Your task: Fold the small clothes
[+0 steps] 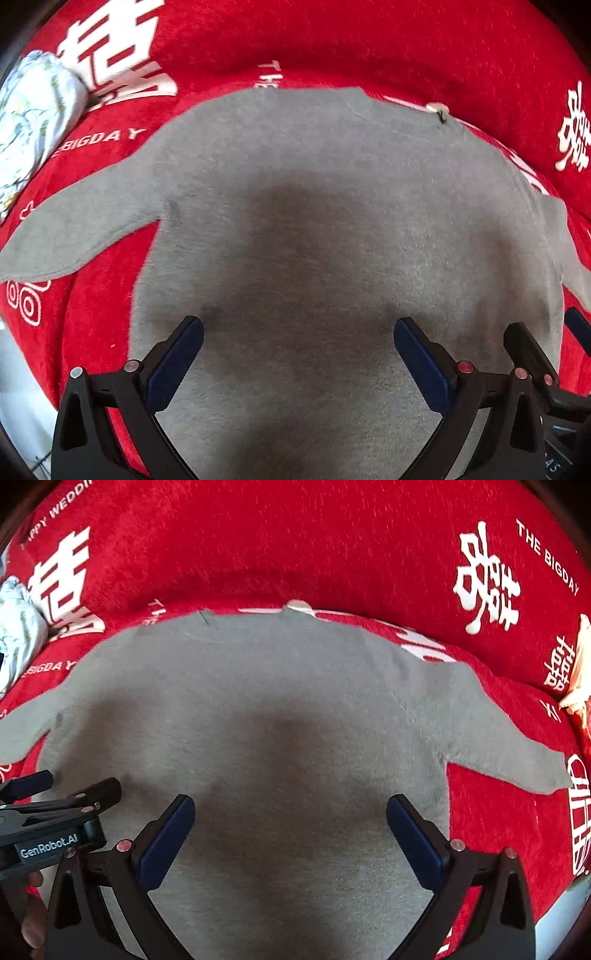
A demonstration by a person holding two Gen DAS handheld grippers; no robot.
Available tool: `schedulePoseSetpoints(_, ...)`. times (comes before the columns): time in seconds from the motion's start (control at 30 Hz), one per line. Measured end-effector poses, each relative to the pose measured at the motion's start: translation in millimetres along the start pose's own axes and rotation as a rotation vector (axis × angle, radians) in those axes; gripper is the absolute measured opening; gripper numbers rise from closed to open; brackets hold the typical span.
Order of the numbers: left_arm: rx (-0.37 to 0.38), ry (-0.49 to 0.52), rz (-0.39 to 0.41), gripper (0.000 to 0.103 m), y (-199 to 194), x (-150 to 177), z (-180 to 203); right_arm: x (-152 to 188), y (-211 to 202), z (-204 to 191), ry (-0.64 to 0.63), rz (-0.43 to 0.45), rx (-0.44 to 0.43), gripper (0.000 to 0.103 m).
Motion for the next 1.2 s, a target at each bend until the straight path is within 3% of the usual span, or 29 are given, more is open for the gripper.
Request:
schedulePoseSetpoints(0.6,-0.073,0.028,0.128,0.103,-38,-18,5,-15,-23,11,0.01,0.08,0.032,0.103)
schedulePoseSetpoints(0.93,-0.104,0.036,0.149,0.103,-45,-29,25,-23,-32,34,0.014,0.133,0.068,0.103)
schedulePoseSetpoints(1.2,-0.089,0.03,0.158,0.103,-47,-32,48,-25,-36,64,0.059,0.155,0.089,0.103)
Point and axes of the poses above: each gripper's, at about its wrist camera, not at the fingertips, and y roughly the way its jaws point, z to its right, x to its underside, the point moved 7 cm from there along y, roughly the way its jaws point, and after that the axes turned 3 degrees about z, right-handed, at the moved point
